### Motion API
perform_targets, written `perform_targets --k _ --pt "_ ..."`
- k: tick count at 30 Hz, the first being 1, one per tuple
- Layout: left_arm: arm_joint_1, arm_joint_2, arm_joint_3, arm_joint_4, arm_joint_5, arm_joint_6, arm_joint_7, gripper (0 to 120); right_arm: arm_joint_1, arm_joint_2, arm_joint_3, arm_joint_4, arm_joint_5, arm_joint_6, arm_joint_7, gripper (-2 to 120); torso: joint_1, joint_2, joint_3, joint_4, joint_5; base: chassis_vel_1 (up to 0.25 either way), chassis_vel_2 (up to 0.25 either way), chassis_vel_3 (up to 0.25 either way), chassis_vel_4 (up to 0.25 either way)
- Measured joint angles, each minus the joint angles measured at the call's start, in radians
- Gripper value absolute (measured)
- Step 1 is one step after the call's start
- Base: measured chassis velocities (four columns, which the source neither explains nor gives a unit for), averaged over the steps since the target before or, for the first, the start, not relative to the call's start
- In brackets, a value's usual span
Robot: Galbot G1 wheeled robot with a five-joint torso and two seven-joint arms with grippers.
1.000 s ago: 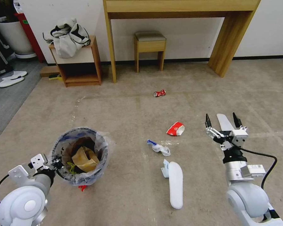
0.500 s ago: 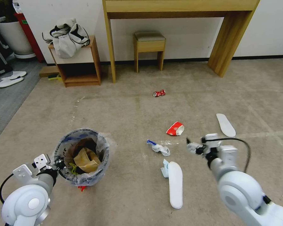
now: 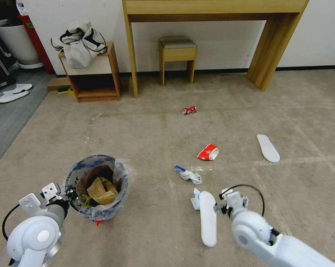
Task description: Pick up the trash bin and place the garbage on the floor into it.
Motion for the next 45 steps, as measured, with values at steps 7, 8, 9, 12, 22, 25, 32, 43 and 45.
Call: perform_targets --k 7,8,9,12,22,25,32,43,45 --pt "-0.007 -0.005 0.003 0.019 0.009 -0.002 0.003 0 0.035 0.073 -0.058 -0.062 0.051 0.006 0.05 100 0.0 0.0 0.0 0.0003 0.0 0.0 0.0 0.0 0.0" --pt "-0.007 -0.005 0.003 0.019 0.009 -0.002 0.003 0 0.035 0.073 -0.058 -0.062 0.051 0.006 0.05 100 0.0 0.0 0.0 0.0003 0.0 0.0 0.0 0.0 0.0" --pt "-0.008 -0.006 0.004 0.021 0.01 -0.003 0.003 0 0.036 0.083 -0.064 -0.07 0.053 0.006 0.053 100 0.0 0.0 0.0 0.0002 0.0 0.0 0.0 0.0 0.0" --pt "-0.008 -0.007 0.004 0.022 0.01 -0.003 0.004 0 0.036 0.103 -0.069 -0.092 0.053 0.007 0.054 100 0.0 0.0 0.0 0.0001 0.0 0.0 0.0 0.0 0.0" --pt "0.003 0.002 -0.005 0.025 0.012 -0.012 0.017 0 0.036 0.189 -0.078 -0.231 -0.025 0.024 0.024 100 0.0 0.0 0.0 0.0002 0.0001 0.0 0.0 0.0 0.0" --pt "0.002 0.003 -0.005 0.028 0.012 -0.013 0.018 0 0.035 0.206 -0.081 -0.245 -0.034 0.034 0.02 100 0.0 0.0 0.0 0.0002 0.0001 0.0 0.0 0.0 0.0" --pt "-0.001 0.002 -0.002 0.037 0.012 -0.015 0.023 0 0.031 0.263 -0.085 -0.305 -0.09 0.082 0.002 100 0.0 0.0 0.0 0.0002 0.0 0.0 0.0 0.0 0.0" --pt "0.005 0.006 -0.007 0.044 0.015 -0.019 0.035 0 0.046 0.308 -0.08 -0.359 -0.129 0.107 -0.011 100 0.0 0.0 0.0 0.0002 0.0 0.0 0.0 0.0 0.0" --pt "0.005 0.004 -0.007 0.045 0.018 -0.021 0.036 0 0.052 0.305 -0.079 -0.36 -0.13 0.108 -0.011 96 0.0 0.0 0.0 0.0002 0.0001 0.0 0.0 0.0 0.0"
